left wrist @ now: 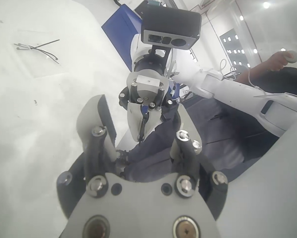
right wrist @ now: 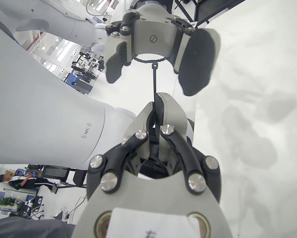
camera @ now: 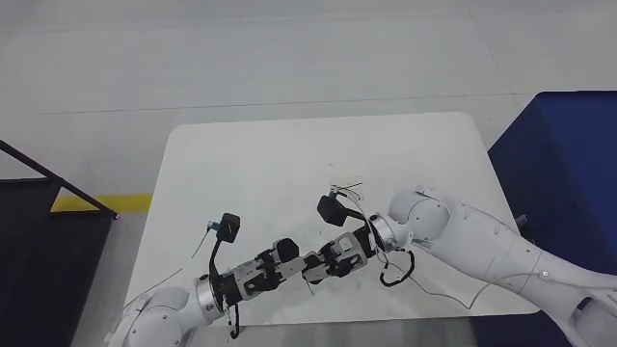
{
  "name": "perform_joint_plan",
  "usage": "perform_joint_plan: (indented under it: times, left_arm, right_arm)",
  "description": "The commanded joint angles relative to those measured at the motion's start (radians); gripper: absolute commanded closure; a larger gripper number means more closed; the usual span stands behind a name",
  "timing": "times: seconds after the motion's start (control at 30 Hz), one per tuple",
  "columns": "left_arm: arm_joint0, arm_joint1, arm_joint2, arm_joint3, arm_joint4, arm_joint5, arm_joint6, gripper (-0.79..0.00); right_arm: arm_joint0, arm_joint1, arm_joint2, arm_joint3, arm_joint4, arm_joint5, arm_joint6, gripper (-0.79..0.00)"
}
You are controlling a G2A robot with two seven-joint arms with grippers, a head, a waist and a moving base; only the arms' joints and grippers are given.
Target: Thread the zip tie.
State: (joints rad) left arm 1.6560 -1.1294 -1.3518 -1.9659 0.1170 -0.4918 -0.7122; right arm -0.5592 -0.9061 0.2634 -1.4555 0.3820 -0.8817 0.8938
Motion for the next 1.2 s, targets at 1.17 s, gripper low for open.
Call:
perform_joint_plan:
  times: [1.17]
  left_arm:
    - [0.004, 0.023, 0.01, 0.011, -0.025, -0.007, 0.043, 0.0]
  right_arm:
    - [-0.084, -0.012, 0.137, -0.016, -0.011, 0.056, 0.1, 0.0]
